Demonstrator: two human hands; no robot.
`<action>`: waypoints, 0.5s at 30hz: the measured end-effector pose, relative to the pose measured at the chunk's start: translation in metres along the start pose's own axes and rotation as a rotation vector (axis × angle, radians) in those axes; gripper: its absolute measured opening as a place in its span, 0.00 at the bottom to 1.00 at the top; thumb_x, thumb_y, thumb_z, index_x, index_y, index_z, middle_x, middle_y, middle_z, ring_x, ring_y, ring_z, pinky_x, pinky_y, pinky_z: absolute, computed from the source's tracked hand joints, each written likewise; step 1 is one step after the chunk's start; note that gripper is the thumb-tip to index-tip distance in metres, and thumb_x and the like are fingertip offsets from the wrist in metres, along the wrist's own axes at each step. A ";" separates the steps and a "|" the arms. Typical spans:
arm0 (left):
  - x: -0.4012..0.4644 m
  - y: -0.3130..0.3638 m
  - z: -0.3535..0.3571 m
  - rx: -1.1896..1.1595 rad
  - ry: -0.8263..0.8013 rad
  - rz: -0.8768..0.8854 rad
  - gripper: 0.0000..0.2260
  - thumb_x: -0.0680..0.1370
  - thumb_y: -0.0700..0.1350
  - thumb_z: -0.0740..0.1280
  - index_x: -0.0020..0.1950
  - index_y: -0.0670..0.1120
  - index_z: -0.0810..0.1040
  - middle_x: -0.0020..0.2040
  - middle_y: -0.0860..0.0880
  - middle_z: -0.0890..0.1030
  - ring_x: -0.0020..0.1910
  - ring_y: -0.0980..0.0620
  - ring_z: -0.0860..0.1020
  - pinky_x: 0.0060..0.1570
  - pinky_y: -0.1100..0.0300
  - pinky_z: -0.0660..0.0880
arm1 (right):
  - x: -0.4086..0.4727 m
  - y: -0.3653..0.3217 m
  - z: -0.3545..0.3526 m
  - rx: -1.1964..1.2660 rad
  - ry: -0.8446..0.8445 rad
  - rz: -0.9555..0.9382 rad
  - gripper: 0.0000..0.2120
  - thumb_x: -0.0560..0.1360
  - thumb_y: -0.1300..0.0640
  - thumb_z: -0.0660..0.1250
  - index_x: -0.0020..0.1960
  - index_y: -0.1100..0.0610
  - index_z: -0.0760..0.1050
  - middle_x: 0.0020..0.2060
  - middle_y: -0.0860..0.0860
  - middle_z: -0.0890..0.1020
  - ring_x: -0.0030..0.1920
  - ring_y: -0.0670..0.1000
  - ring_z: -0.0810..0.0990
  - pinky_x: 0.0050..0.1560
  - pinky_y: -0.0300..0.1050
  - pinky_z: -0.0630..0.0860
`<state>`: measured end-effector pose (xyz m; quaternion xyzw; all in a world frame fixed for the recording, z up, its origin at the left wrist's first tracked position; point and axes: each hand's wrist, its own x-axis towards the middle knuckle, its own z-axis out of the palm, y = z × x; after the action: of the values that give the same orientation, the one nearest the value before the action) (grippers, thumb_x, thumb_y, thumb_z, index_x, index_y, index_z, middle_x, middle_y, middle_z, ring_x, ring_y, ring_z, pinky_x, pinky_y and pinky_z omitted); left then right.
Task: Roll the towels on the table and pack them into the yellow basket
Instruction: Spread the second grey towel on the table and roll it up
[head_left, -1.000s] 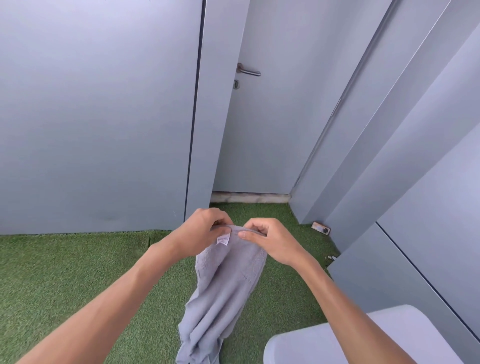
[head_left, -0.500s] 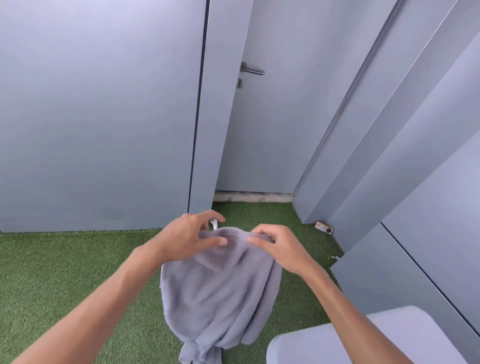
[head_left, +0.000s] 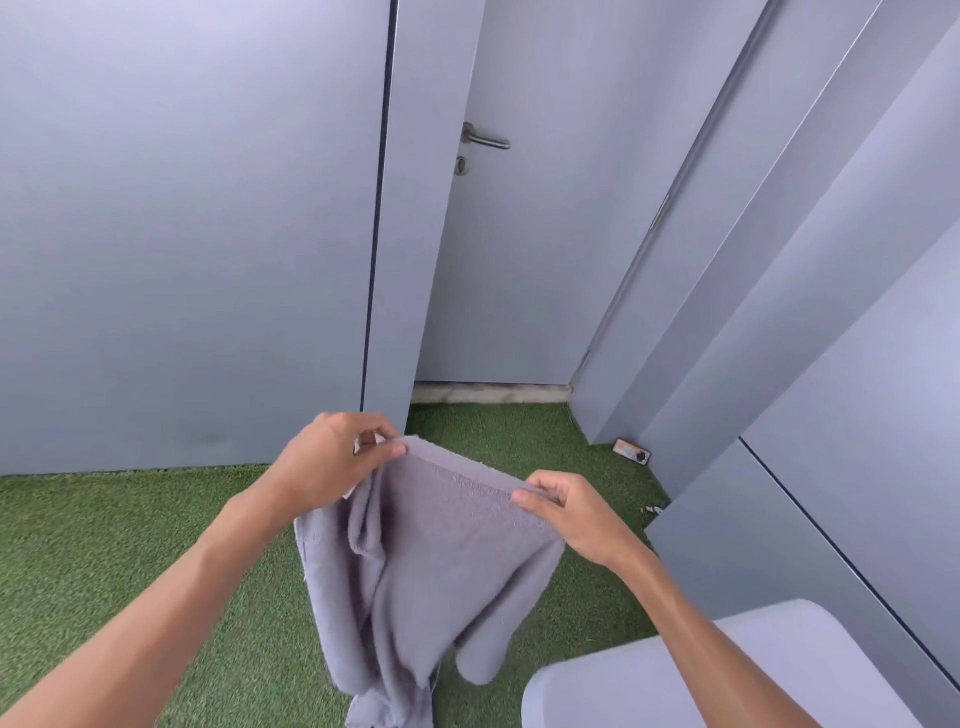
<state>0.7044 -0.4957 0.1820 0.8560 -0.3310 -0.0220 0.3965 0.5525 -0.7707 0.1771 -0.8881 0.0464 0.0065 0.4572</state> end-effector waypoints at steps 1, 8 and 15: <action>-0.001 0.002 0.005 0.026 -0.036 0.002 0.06 0.74 0.58 0.69 0.45 0.58 0.79 0.33 0.54 0.78 0.28 0.57 0.76 0.39 0.57 0.76 | 0.002 -0.006 0.001 -0.021 0.014 -0.032 0.20 0.77 0.41 0.66 0.39 0.58 0.72 0.31 0.48 0.66 0.32 0.47 0.64 0.37 0.46 0.60; -0.007 0.039 0.035 -0.200 -0.167 0.206 0.17 0.74 0.58 0.69 0.62 0.62 0.75 0.30 0.55 0.72 0.27 0.56 0.67 0.32 0.65 0.68 | 0.014 -0.061 0.011 -0.131 -0.112 -0.175 0.10 0.76 0.45 0.67 0.39 0.48 0.76 0.33 0.44 0.73 0.35 0.44 0.67 0.38 0.43 0.62; -0.006 0.048 0.029 -0.172 -0.298 0.234 0.05 0.75 0.56 0.69 0.46 0.56 0.78 0.29 0.53 0.74 0.26 0.56 0.66 0.30 0.64 0.66 | 0.005 -0.056 0.011 -0.120 -0.128 -0.135 0.16 0.73 0.40 0.69 0.37 0.52 0.76 0.29 0.48 0.67 0.32 0.48 0.63 0.35 0.46 0.58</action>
<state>0.6645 -0.5335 0.1937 0.7618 -0.4803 -0.1305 0.4148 0.5625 -0.7300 0.2162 -0.9127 -0.0433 0.0354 0.4047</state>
